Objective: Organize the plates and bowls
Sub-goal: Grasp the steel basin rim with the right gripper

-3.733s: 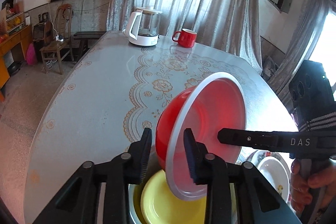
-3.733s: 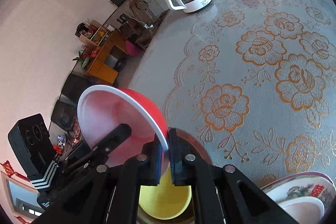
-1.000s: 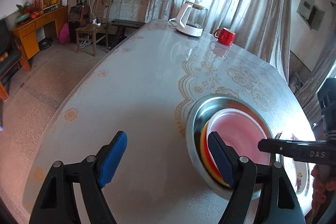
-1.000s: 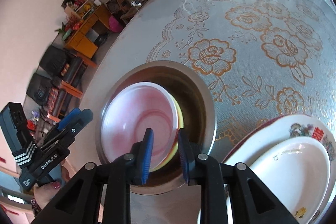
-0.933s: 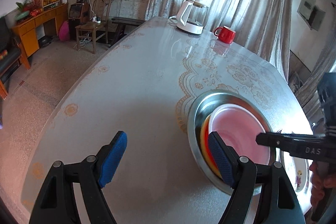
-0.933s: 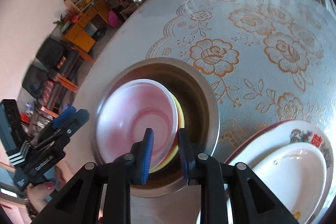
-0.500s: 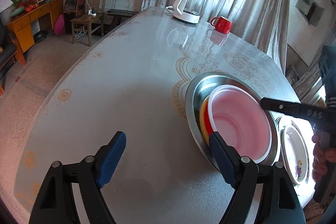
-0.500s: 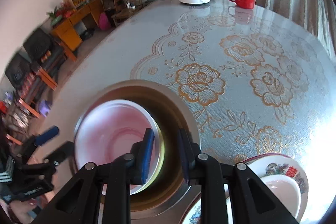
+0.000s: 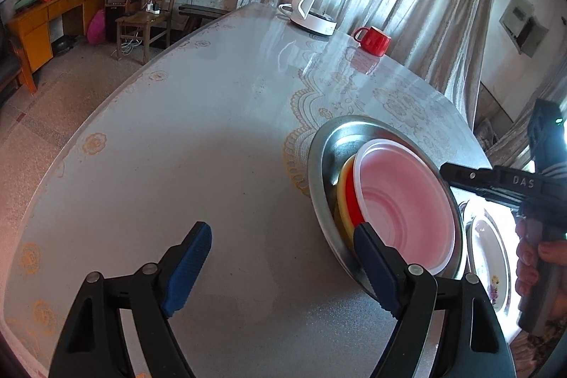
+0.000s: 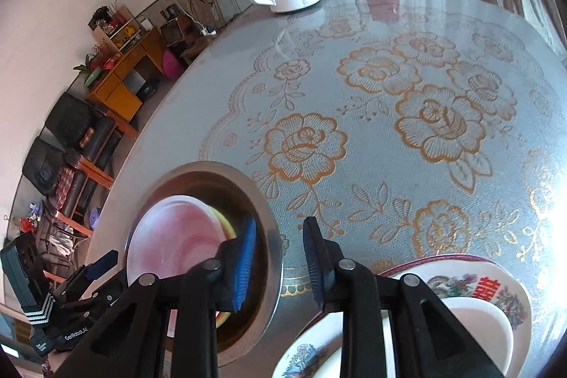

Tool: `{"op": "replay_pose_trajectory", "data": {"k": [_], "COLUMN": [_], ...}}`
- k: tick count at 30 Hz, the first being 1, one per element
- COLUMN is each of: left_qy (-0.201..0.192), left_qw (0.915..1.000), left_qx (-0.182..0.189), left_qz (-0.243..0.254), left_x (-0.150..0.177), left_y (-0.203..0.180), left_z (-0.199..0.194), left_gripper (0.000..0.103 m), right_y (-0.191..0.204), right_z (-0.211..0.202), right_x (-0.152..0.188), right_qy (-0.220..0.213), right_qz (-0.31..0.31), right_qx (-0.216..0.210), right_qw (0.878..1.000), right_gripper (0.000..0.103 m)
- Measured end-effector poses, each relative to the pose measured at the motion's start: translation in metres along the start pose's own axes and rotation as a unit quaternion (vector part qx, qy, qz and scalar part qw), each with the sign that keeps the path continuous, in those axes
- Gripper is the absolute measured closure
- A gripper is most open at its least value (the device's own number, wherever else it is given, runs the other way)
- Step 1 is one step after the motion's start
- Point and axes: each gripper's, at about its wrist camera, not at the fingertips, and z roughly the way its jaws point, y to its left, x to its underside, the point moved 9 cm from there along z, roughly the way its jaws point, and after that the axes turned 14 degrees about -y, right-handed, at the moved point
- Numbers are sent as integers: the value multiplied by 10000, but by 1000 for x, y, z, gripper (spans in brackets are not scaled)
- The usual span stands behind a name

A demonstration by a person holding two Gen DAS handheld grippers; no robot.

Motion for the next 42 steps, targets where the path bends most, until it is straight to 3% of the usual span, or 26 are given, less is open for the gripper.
{"op": "replay_pose_trajectory", "data": {"k": [8, 11, 16, 24, 38, 42], "left_qy": [-5, 162, 245, 188, 125, 125], "left_qw": [9999, 9995, 9987, 9986, 9989, 9993], "left_qx": [-20, 260, 373, 497, 442, 341], "left_qz": [125, -75, -267, -9, 126, 70], "left_x": [-4, -3, -6, -10, -10, -9], "left_y": [2, -1, -2, -15, -15, -11], "left_z": [1, 8, 14, 15, 17, 19], "left_gripper": [23, 35, 43, 68, 67, 55], "right_y": [-1, -1, -4, -2, 3, 3], "right_z": [13, 16, 20, 26, 33, 34], "right_x": [14, 17, 21, 25, 23, 22], "right_qy": [282, 348, 478, 634, 703, 730], "right_qz": [211, 211, 353, 217, 22, 34], "right_qx": [-126, -146, -197, -178, -130, -157], "right_qw": [9993, 9991, 9980, 9976, 9974, 9972], "right_gripper": [76, 76, 76, 77, 79, 79]}}
